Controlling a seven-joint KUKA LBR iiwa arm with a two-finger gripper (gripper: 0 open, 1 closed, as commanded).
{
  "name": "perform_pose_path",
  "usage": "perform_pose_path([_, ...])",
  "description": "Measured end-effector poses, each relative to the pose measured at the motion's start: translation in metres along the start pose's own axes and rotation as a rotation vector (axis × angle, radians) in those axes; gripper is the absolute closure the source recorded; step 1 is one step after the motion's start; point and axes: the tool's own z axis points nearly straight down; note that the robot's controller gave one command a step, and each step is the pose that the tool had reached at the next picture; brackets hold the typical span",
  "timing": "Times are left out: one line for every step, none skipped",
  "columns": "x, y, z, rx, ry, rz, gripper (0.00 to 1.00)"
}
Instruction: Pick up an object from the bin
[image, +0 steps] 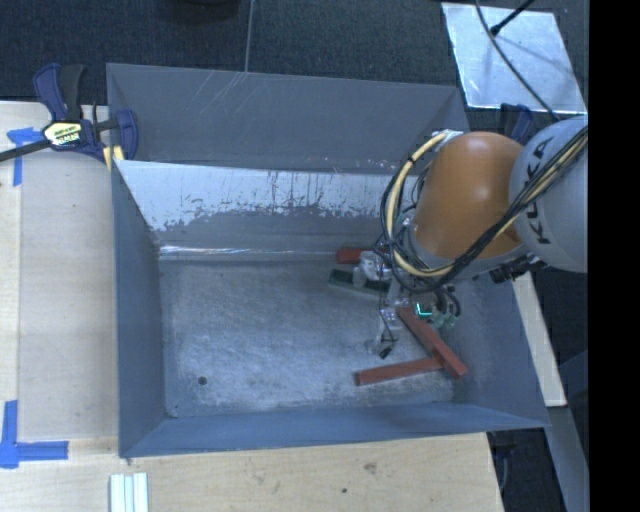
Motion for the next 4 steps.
perform_pose_path([0.069,-0.049,0.057,0.002,0.003,-0.022,0.0])
perform_pose_path([0.065,-0.045,0.053,0.001,-0.008,-0.028,1.0])
perform_pose_path([0.065,-0.045,0.053,0.001,-0.008,-0.028,0.0])
perform_pose_path([0.06,-0.027,0.069,0.001,-0.01,-0.18,0.0])
